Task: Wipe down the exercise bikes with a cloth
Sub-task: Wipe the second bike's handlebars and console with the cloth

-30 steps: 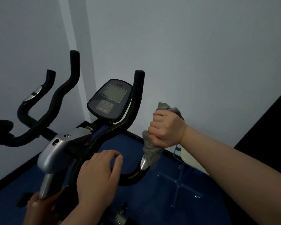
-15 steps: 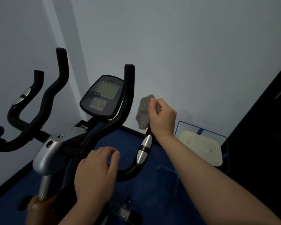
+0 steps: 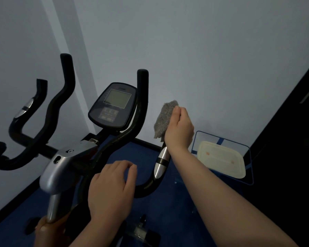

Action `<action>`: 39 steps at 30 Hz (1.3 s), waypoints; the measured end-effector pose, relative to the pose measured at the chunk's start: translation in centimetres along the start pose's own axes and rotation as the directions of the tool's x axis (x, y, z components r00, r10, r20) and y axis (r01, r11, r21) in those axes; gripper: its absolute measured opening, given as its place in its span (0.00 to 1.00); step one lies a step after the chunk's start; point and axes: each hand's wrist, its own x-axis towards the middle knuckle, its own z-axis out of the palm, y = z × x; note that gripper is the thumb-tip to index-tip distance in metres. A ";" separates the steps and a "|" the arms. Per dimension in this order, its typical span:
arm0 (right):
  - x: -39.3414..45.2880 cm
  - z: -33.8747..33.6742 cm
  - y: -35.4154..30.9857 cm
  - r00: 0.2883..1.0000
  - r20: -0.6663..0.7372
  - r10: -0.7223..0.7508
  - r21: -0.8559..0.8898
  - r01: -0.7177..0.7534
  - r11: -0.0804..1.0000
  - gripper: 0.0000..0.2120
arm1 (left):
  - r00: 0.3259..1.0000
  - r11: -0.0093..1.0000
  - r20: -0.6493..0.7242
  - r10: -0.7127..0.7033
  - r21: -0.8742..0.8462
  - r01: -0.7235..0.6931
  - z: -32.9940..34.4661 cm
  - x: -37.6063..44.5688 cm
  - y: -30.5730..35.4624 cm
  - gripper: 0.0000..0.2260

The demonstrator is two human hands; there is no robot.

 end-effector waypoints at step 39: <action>-9.3 -1.0 1.0 0.976 0.088 0.200 -0.010 -0.200 0.980 0.21 | 0.999 0.997 -0.035 0.004 -0.076 -0.007 0.0 -0.4 0.1 0.13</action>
